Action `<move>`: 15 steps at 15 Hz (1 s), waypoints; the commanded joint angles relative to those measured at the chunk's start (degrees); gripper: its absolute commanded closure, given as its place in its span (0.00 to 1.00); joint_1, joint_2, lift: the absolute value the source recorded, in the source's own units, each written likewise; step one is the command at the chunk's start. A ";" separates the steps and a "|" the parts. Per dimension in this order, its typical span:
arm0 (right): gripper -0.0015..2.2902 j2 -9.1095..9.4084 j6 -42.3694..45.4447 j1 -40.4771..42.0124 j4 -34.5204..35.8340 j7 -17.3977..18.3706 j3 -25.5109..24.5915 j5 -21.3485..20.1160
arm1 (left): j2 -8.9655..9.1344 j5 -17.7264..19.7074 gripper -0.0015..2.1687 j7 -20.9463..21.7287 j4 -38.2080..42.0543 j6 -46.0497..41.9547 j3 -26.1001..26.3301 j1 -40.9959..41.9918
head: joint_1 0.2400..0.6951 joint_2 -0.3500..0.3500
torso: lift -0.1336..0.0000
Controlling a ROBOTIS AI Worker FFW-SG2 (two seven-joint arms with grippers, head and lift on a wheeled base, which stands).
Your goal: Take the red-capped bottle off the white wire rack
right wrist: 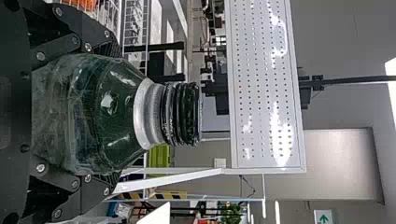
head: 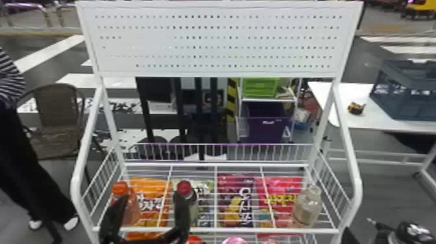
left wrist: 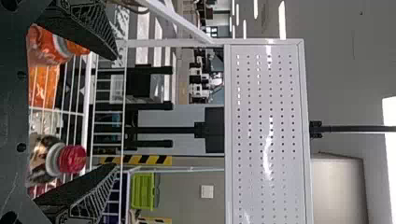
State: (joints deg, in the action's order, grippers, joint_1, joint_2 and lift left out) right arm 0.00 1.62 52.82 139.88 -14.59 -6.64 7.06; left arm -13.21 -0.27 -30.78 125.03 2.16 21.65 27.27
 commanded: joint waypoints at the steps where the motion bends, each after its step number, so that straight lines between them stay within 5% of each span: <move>1: 0.21 0.05 0.18 0.09 0.04 0.00 -0.04 0.06 | 0.37 0.09 0.03 -1.21 -10.77 -14.15 4.19 -1.61 | 0.57 0.50 | 1.00; 7: 0.21 0.05 0.18 0.26 -0.22 0.00 0.05 -0.29 | 3.71 0.71 0.04 -1.21 -30.55 -24.52 8.85 -8.64 | 0.57 0.50 | 1.00; 15: 0.21 0.05 0.18 0.18 -0.66 0.00 -0.04 0.06 | 7.49 1.94 0.04 -0.86 -47.51 -25.22 9.12 -19.71 | 0.57 0.50 | 1.00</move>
State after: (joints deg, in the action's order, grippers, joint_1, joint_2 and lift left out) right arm 0.00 1.80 53.05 139.23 -14.59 -6.72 7.12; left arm -6.43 1.59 -31.64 80.36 -23.06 30.74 9.51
